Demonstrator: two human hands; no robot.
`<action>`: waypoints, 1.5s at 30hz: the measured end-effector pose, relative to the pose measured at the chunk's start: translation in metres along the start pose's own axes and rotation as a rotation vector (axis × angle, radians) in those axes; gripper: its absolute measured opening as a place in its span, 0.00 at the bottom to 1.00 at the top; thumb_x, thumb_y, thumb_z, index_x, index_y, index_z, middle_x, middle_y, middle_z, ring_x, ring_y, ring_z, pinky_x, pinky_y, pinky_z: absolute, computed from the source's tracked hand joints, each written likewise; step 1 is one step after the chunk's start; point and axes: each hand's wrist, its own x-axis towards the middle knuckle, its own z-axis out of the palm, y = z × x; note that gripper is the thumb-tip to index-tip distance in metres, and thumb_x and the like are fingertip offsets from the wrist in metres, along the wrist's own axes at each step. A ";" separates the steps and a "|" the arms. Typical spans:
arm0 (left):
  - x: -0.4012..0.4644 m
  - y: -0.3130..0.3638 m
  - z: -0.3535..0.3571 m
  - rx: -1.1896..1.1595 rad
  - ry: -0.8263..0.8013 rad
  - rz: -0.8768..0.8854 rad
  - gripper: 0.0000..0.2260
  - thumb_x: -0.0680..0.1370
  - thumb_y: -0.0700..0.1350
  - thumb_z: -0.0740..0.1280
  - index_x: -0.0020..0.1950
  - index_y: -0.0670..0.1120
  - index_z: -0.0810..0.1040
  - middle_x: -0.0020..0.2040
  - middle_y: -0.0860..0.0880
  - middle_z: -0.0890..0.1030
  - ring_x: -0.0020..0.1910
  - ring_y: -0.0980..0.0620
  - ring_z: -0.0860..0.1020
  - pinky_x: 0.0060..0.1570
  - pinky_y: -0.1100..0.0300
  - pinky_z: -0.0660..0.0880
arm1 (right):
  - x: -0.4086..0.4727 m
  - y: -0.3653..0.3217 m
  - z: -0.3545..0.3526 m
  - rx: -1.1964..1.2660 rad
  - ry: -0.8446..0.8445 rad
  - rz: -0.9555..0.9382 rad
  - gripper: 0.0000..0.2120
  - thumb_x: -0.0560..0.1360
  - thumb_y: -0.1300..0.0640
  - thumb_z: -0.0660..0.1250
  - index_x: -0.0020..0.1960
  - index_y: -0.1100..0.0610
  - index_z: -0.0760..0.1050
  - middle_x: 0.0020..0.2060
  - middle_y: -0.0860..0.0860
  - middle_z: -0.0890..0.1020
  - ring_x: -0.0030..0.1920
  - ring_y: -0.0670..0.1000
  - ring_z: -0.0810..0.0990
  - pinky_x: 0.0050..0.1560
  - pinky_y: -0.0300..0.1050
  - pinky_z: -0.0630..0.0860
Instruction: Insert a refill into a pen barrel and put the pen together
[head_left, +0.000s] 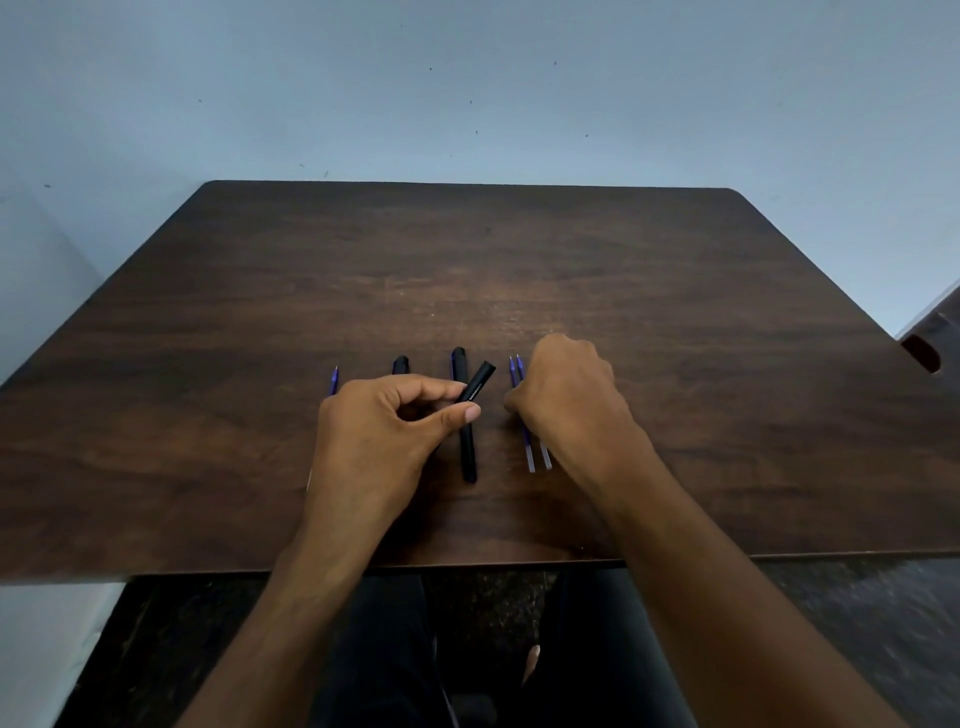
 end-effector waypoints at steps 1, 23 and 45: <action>-0.001 0.000 0.000 0.000 -0.003 -0.004 0.11 0.68 0.52 0.78 0.49 0.57 0.85 0.41 0.66 0.82 0.45 0.70 0.81 0.47 0.76 0.75 | 0.001 0.000 -0.001 0.010 -0.014 0.004 0.22 0.72 0.54 0.75 0.33 0.54 0.62 0.32 0.52 0.69 0.28 0.51 0.66 0.21 0.42 0.60; -0.014 -0.002 -0.008 -0.078 -0.039 -0.059 0.10 0.70 0.46 0.77 0.50 0.54 0.87 0.45 0.62 0.86 0.46 0.66 0.82 0.48 0.68 0.78 | -0.022 0.029 -0.040 1.480 -0.088 -0.183 0.09 0.71 0.64 0.66 0.32 0.60 0.75 0.26 0.56 0.80 0.24 0.51 0.73 0.24 0.42 0.70; -0.013 0.003 -0.009 -0.046 -0.010 -0.050 0.10 0.69 0.47 0.77 0.50 0.55 0.86 0.44 0.62 0.86 0.45 0.68 0.82 0.47 0.69 0.78 | -0.046 0.023 -0.021 1.255 -0.075 -0.316 0.10 0.75 0.66 0.67 0.35 0.61 0.77 0.29 0.56 0.83 0.27 0.50 0.74 0.25 0.43 0.72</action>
